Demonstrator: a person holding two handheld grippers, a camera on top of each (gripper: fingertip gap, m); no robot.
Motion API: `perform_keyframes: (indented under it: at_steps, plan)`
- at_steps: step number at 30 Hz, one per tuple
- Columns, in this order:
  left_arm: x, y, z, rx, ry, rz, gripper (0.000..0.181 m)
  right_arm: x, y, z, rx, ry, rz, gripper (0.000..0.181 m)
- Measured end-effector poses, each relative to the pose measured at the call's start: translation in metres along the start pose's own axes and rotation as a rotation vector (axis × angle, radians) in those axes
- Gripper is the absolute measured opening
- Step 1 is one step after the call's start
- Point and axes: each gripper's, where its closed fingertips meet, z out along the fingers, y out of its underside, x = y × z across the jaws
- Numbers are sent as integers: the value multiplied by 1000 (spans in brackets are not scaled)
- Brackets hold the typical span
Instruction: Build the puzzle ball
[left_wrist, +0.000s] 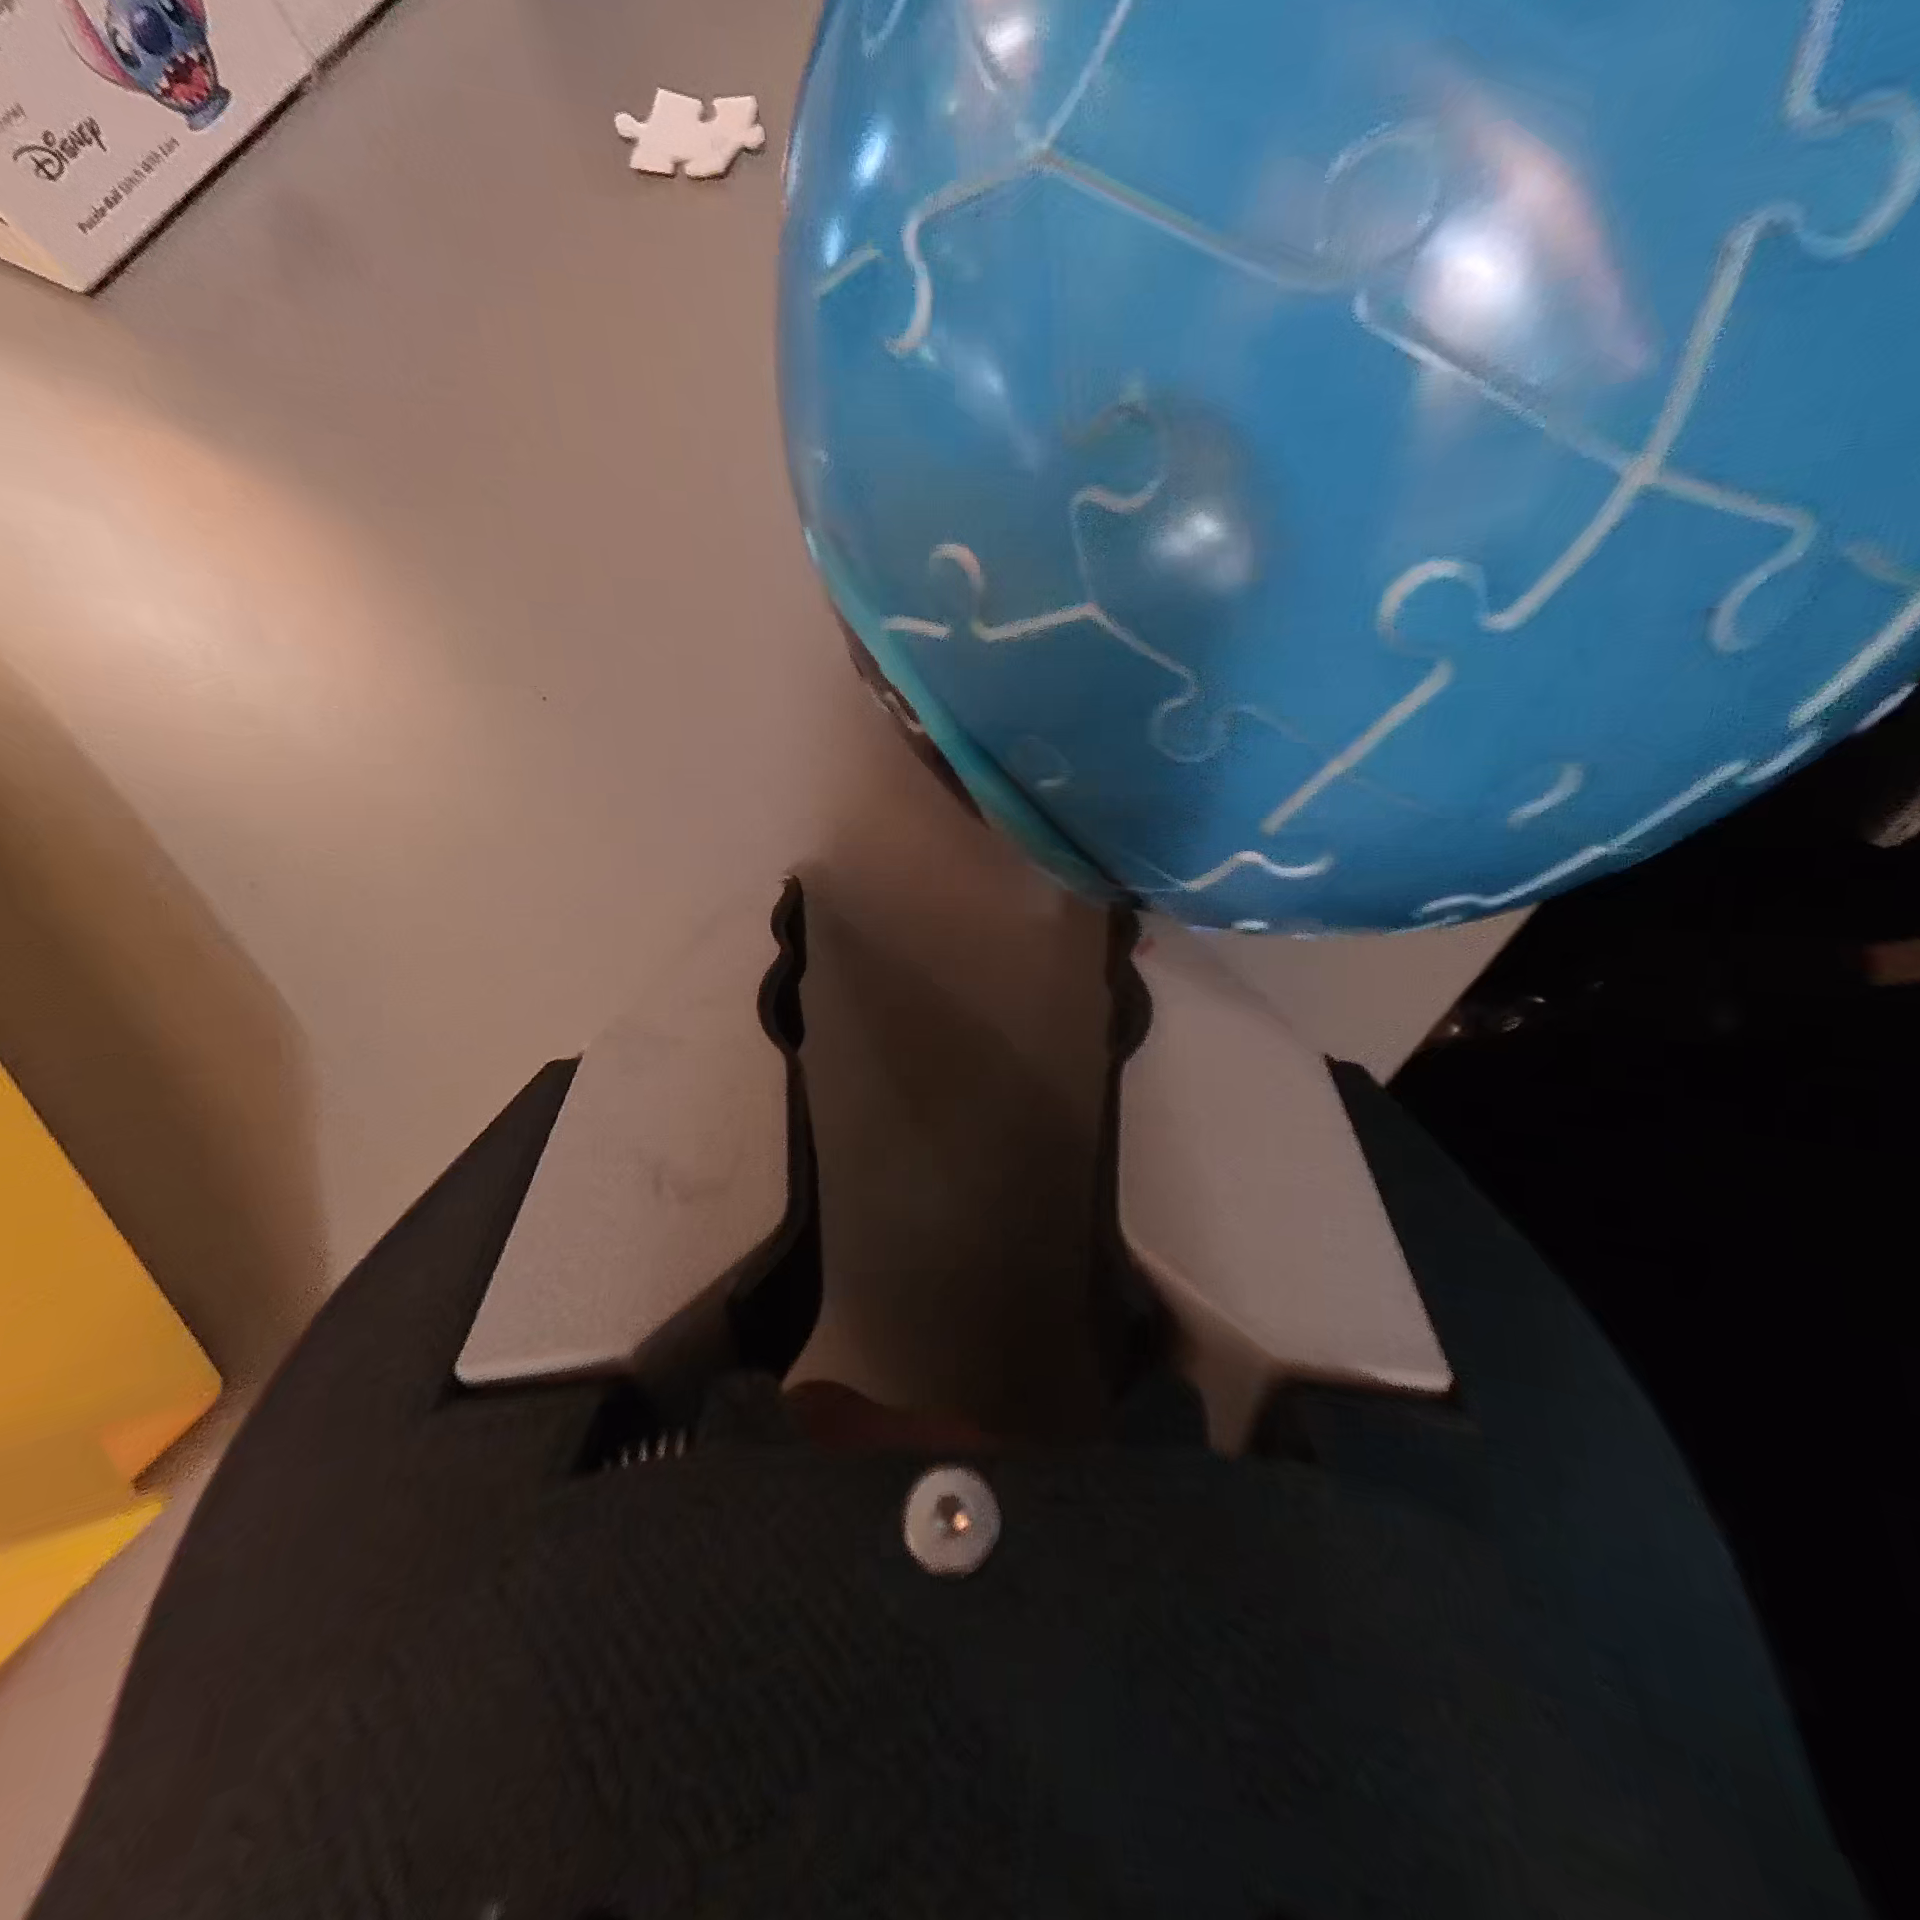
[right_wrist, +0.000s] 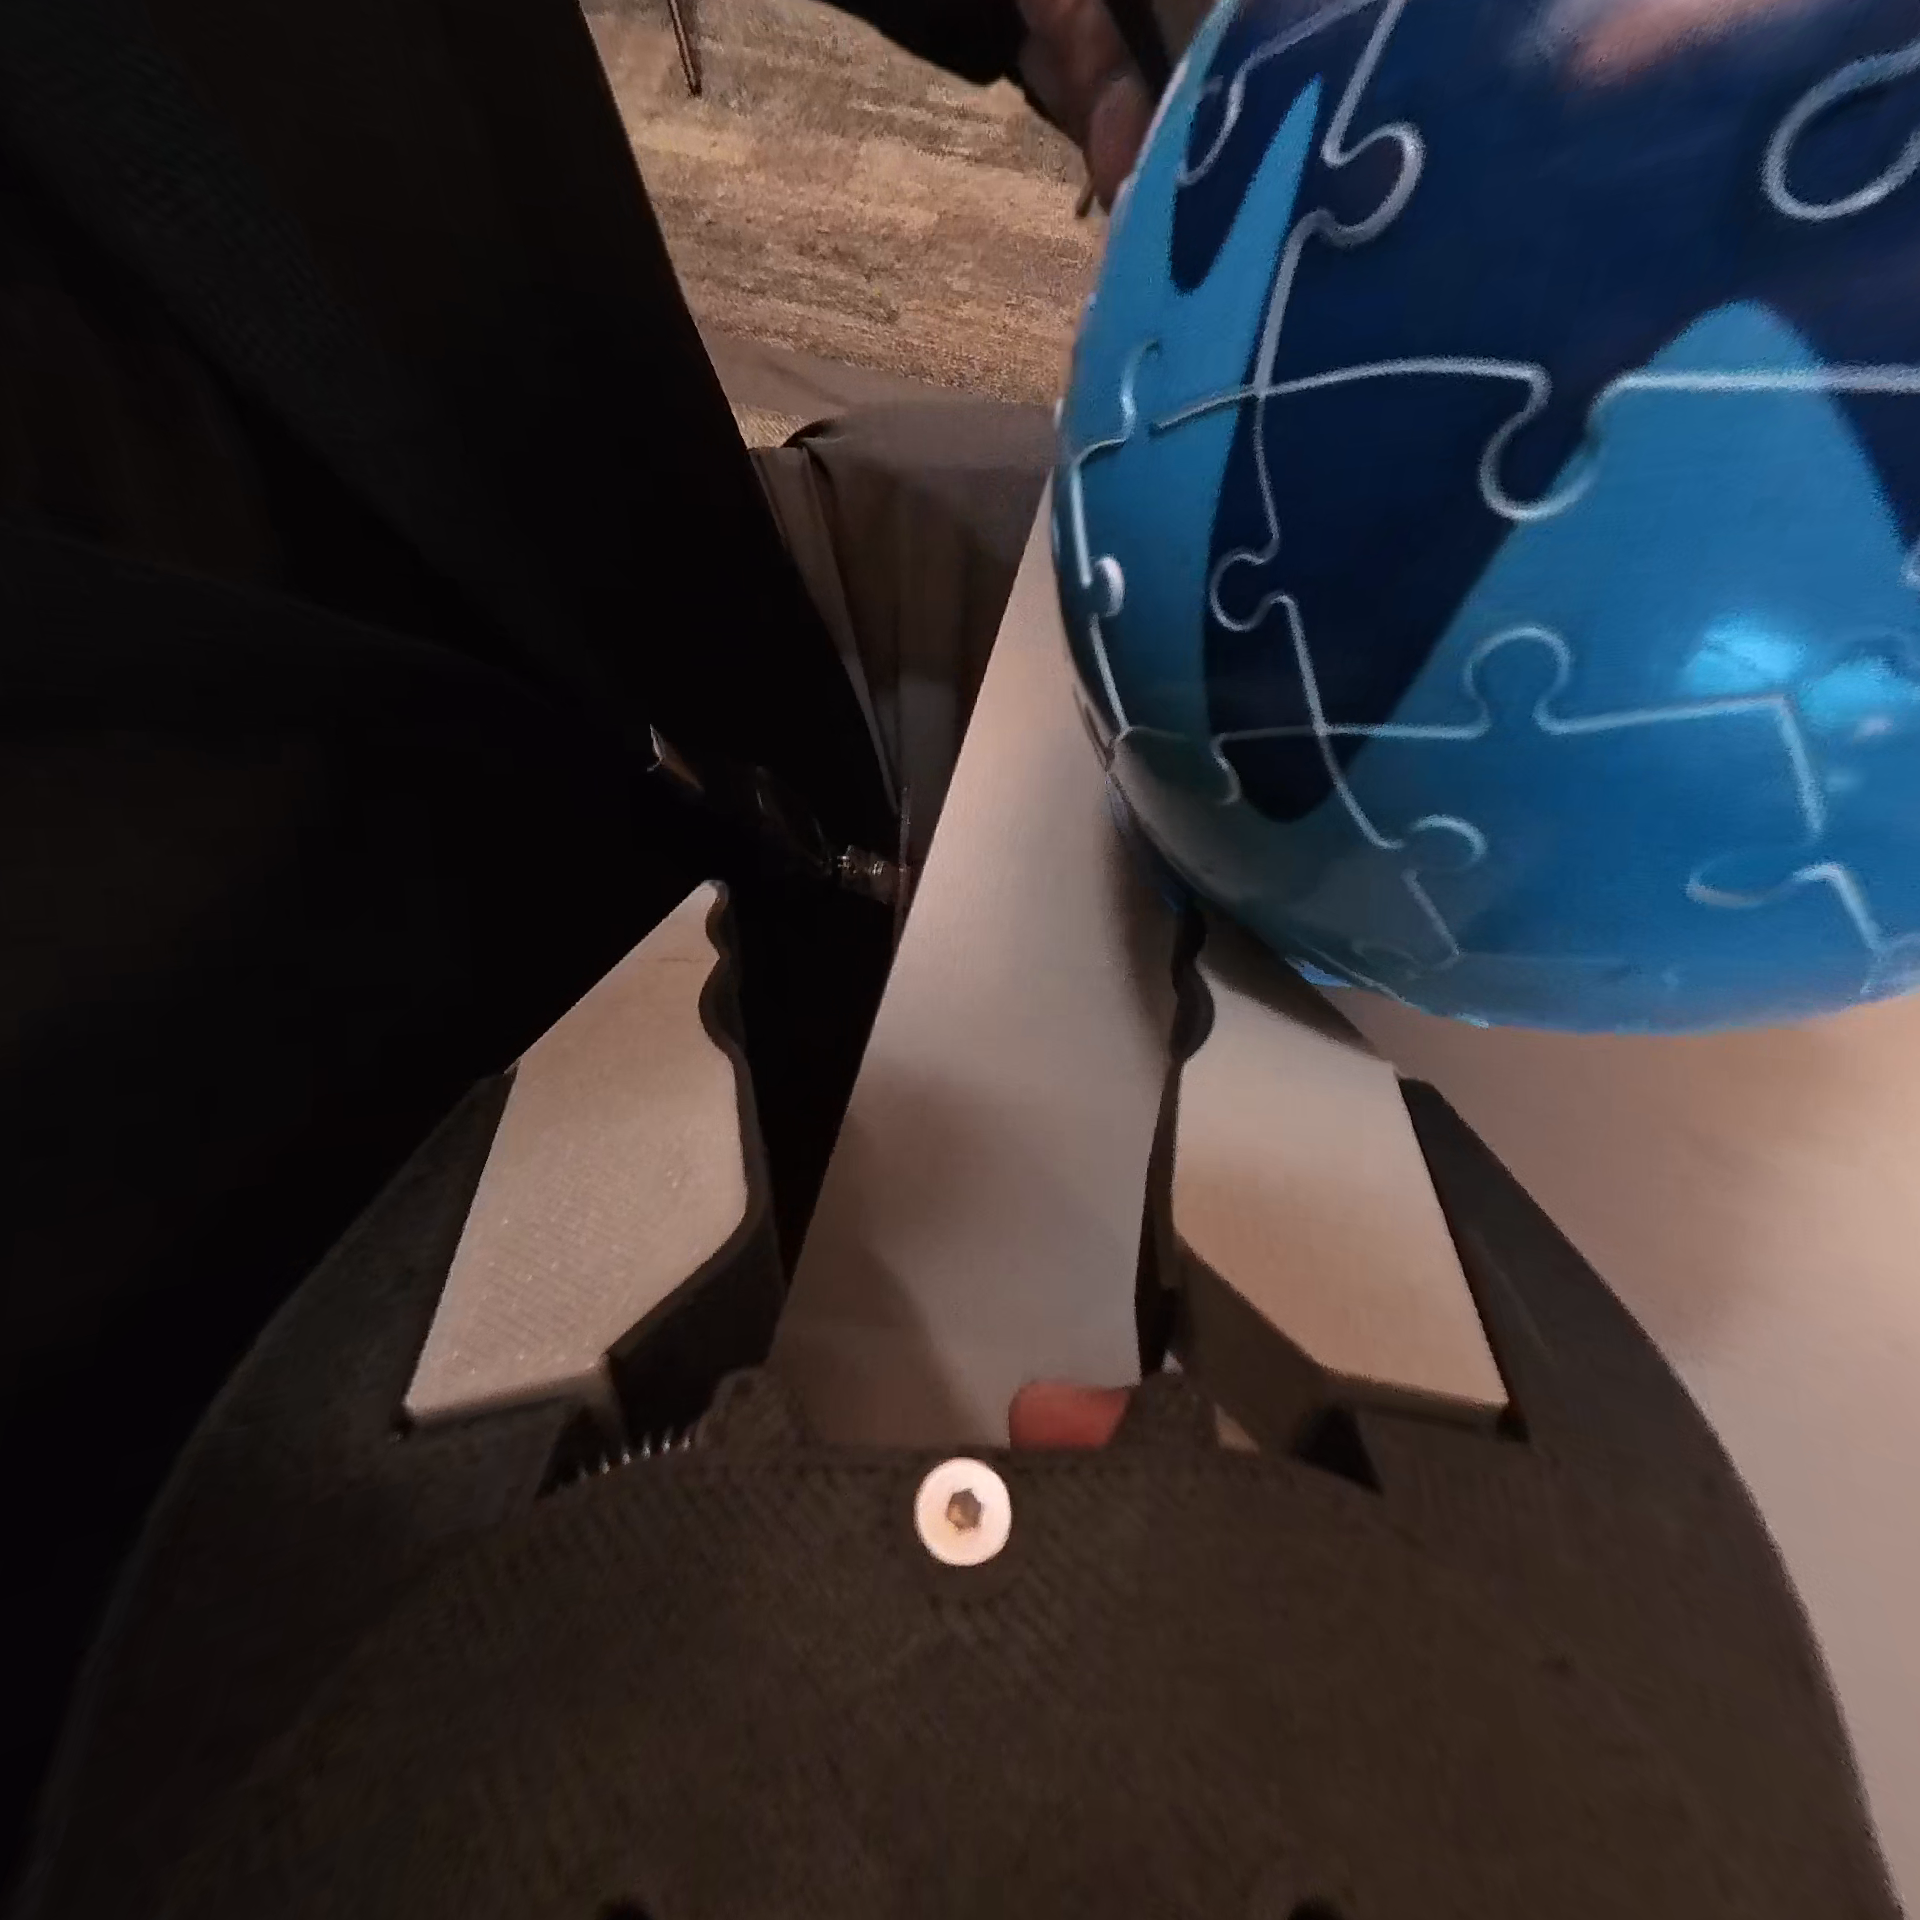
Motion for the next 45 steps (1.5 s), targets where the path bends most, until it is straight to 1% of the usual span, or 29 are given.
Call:
perform_keyframes:
  at_steps: [5,7,10,12,16,20,22,24,31,34,39,45]
  plan:
    - [-16,-4,4,-11,-19,34,61,1,-6,8,-8,6,-34,81]
    - [-21,-5,6,-10,-18,19,64,0,-7,10,-12,10,-54,81]
    - [-28,-2,6,-14,-25,6,64,2,-4,6,-10,30,-59,82]
    - [-27,2,1,-15,-20,35,68,5,3,0,-19,49,-61,82]
    - [-13,7,-7,0,6,94,75,18,19,-12,-42,86,-75,84]
    - [-1,7,-10,32,21,137,76,27,23,-16,-43,69,-92,96]
    - [0,4,-9,40,4,163,77,31,25,-13,-58,47,-70,105]
    - [0,2,-8,44,-19,181,77,34,23,-11,-56,40,-61,110]
    - [-10,-4,-1,38,-42,174,70,27,16,-2,-56,11,-109,113]
    - [-17,-3,-1,31,-41,153,71,25,14,0,-56,4,-120,115]
    - [-31,-3,-1,26,-69,158,68,11,6,5,-39,-42,-180,110]
    - [-53,-9,6,29,-80,170,67,5,0,11,-30,-89,-226,108]
